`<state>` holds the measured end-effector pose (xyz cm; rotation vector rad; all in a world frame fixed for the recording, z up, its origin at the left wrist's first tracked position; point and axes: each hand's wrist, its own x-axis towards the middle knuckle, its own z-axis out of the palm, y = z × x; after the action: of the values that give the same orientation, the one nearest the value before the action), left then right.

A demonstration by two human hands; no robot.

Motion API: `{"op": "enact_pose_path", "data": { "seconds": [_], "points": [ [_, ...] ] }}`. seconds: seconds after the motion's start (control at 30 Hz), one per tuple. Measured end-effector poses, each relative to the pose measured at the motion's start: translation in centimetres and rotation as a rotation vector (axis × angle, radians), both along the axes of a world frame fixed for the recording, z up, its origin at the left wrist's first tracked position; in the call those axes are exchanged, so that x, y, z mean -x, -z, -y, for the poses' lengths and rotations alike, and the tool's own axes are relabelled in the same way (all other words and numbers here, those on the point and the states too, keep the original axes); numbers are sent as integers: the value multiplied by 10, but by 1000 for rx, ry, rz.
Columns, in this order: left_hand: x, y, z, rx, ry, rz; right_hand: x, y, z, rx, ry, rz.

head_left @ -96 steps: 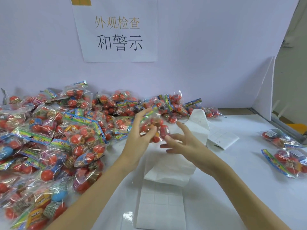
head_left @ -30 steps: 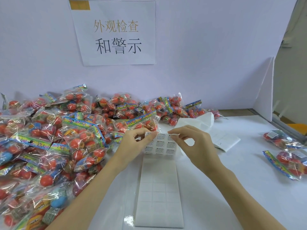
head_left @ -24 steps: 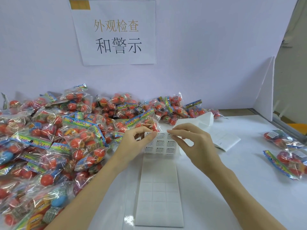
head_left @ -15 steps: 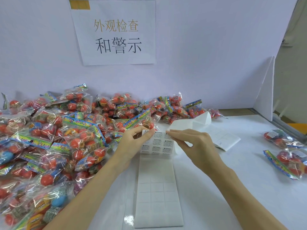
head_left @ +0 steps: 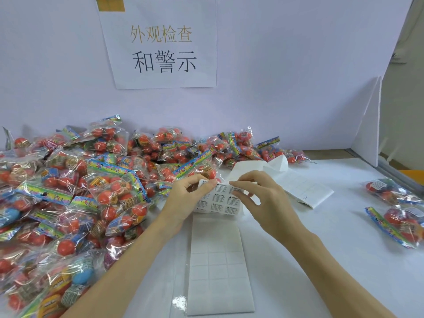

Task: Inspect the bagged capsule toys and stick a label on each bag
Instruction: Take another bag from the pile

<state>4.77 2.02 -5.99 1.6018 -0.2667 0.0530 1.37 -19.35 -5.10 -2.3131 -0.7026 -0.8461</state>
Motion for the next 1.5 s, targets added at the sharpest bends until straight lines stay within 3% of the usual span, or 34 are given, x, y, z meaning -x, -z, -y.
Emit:
{"op": "enact_pose_path", "data": {
  "seconds": [0.3, 0.57, 0.93, 1.07, 1.23, 1.37, 1.5],
  "points": [
    [1, 3, 2, -16, -15, -11, -4, 4, 0, 5, -4, -137],
    [3, 0, 2, 6, -41, -48, -3, 5, 2, -30, -52, -15],
    [5, -3, 3, -12, -52, -62, -1, 1, -4, -144, -66, -19],
    [4, -6, 3, -21, -123, -23, 4, -8, -11, -378, -126, -12],
    [3, -7, 0, -46, -165, 40, 4, -15, -8, -756, -164, -241],
    [6, -10, 4, -28, -198, 45, 2, -15, -5, -831, -181, -342],
    [5, -19, -2, 86, -217, 125, 2, -13, -6, -776, -156, -352]
  ]
}}
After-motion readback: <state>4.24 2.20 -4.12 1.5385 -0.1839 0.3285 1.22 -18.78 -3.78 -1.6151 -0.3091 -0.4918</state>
